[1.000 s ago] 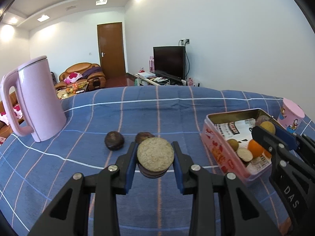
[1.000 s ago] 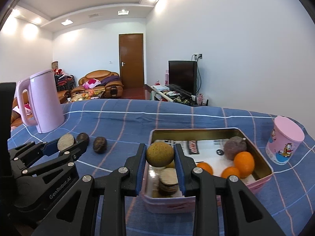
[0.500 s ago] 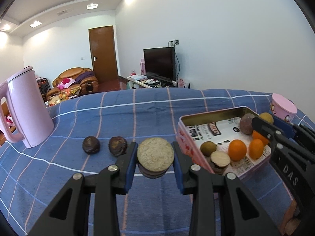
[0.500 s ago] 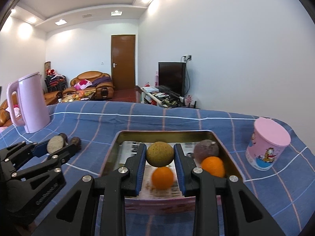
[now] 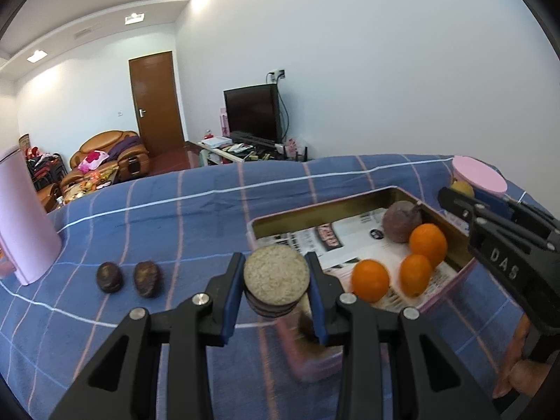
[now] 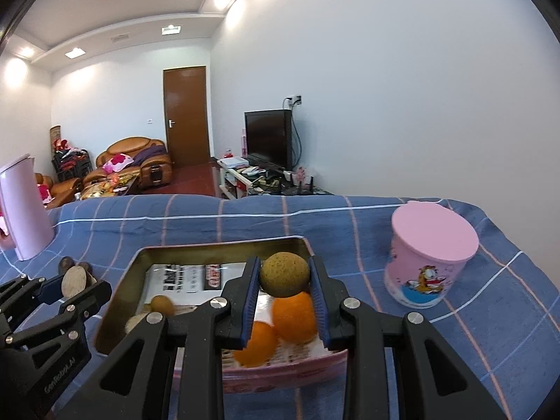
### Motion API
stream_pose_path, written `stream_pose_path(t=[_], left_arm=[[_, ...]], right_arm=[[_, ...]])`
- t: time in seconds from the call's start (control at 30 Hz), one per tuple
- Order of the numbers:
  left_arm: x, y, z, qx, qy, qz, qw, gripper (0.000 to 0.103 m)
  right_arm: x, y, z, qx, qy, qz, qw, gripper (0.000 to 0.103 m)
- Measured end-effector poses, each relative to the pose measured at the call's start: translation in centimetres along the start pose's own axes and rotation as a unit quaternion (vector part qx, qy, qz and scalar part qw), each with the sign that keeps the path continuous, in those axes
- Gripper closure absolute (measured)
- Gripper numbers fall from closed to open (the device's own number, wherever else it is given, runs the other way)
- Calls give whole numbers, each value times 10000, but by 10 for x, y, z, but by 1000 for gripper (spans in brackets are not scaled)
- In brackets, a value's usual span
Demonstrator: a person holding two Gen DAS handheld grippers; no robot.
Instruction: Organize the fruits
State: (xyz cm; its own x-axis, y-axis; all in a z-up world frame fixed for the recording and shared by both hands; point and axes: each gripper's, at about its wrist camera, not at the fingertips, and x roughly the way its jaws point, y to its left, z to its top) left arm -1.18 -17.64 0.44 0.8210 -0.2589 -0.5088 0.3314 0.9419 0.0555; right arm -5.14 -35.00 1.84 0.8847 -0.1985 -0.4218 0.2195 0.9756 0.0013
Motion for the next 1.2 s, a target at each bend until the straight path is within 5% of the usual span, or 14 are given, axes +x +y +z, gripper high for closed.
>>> stream_pose_path(t=[0.5,0.83,1.2], left_arm=[[42,-32,24,-181,252,-394,9987,67],[72,-26,24,-524,842,-509,9938,67],[76,-27,26,-600,949,-439,9927,67]], right_arm=[[23,-12,3,61,239,-84,9997,73],[43,-1,4,-89,570,310,9979,73],[59,-4,2,60,925,727,9930,72]])
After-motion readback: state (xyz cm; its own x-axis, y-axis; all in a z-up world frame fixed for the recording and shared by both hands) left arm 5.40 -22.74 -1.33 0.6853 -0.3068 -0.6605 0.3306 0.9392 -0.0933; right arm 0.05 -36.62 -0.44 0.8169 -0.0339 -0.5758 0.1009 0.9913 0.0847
